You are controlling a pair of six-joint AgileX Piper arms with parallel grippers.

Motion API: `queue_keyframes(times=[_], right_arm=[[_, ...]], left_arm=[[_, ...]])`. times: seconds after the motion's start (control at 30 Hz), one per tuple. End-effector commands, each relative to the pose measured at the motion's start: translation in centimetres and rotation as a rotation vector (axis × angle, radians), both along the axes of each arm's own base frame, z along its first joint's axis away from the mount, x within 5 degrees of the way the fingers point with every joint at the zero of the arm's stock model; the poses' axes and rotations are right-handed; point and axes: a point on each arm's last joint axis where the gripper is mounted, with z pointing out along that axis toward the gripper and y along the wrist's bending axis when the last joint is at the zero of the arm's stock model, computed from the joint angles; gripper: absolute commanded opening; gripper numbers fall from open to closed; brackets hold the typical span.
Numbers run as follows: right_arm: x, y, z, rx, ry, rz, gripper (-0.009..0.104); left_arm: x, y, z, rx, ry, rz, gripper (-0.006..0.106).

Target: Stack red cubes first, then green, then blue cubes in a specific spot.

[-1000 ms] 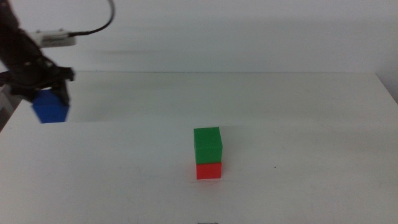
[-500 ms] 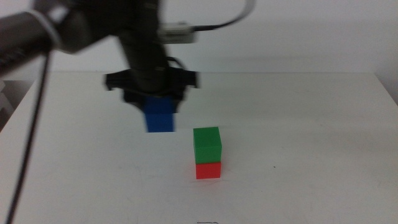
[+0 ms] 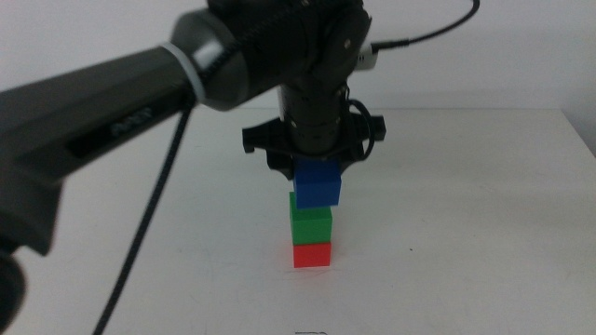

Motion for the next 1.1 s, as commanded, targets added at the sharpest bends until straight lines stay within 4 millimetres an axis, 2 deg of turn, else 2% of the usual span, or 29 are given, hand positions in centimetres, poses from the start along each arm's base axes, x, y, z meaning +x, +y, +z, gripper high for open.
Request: queue_keyframes(times=[0.0, 0.33, 0.6, 0.87, 1.07], right_arm=[[0.2, 0.0, 1.3, 0.043, -0.086, -0.009, 0.094], [0.2, 0.0, 1.3, 0.043, -0.086, -0.009, 0.094], [0.2, 0.0, 1.3, 0.043, -0.086, -0.009, 0.094], [0.2, 0.0, 1.3, 0.043, -0.086, -0.009, 0.094], [0.2, 0.0, 1.3, 0.043, -0.086, -0.009, 0.094]], left_arm=[[-0.9, 0.6, 2.4, -0.013, -0.005, 0.022, 0.004], [-0.4, 0.8, 1.6, 0.031, -0.007, 0.051, 0.004], [0.0, 1.0, 1.7, 0.044, -0.04, 0.054, 0.004], [0.4, 0.5, 0.2, 0.059, -0.012, 0.051, 0.004], [0.5, 0.2, 0.2, 0.04, -0.016, 0.039, 0.004]])
